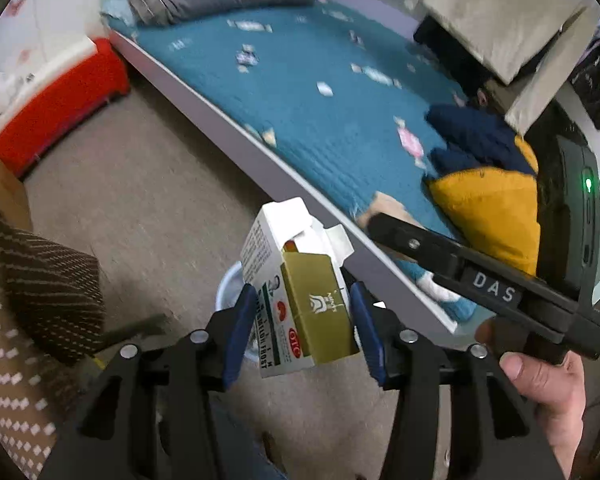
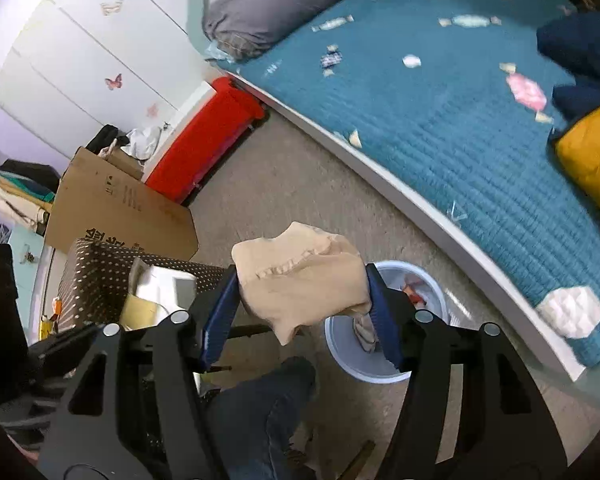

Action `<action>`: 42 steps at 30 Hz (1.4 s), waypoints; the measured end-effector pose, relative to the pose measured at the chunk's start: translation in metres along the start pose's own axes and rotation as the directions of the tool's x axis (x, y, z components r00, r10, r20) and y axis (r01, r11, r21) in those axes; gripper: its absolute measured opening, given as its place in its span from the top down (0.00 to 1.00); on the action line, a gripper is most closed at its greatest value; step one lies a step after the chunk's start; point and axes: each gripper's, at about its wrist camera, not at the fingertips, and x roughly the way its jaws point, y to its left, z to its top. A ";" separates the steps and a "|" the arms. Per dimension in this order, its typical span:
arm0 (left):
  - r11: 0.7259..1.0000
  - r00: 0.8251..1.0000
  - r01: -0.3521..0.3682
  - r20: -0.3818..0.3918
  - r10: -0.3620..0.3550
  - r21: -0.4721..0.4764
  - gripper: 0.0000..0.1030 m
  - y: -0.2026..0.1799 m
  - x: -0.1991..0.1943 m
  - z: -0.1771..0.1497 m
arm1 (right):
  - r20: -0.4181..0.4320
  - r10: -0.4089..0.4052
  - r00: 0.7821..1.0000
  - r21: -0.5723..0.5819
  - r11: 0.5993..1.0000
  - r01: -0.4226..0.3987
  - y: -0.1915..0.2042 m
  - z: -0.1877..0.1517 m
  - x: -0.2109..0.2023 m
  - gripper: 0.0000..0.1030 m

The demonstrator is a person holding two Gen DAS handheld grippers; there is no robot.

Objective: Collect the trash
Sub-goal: 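Carry the cloth and medicine box over the wastebasket and open both tools, then return both tools to the table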

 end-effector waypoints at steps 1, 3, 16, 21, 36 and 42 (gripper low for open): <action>1.000 1.000 -0.002 -0.025 0.002 0.001 0.26 0.000 0.008 0.001 | -0.016 0.000 1.000 0.016 1.000 0.000 -0.004 0.000 0.006 0.33; 1.000 0.999 -0.028 -0.029 0.028 -0.003 0.13 0.002 0.014 0.002 | -0.043 0.009 0.999 0.054 0.999 -0.007 -0.013 -0.002 0.016 0.26; 0.989 0.985 -0.141 0.093 0.144 -0.035 0.13 0.012 -0.039 -0.001 | -0.001 -0.109 0.994 0.093 0.990 0.109 -0.018 -0.015 -0.007 0.06; 0.988 0.974 -0.150 0.165 0.155 -0.044 0.13 0.012 -0.074 -0.009 | 0.041 -0.121 0.992 0.047 0.992 0.119 0.003 -0.016 -0.029 0.06; 0.978 0.901 -0.195 0.380 0.210 -0.077 0.12 0.031 -0.184 -0.047 | 0.169 -0.073 0.983 -0.165 0.981 0.101 0.112 -0.018 -0.084 0.06; 0.970 0.869 -0.209 0.432 0.241 -0.121 0.10 0.055 -0.221 -0.070 | 0.203 -0.030 0.979 -0.264 0.961 0.084 0.160 -0.025 -0.095 0.06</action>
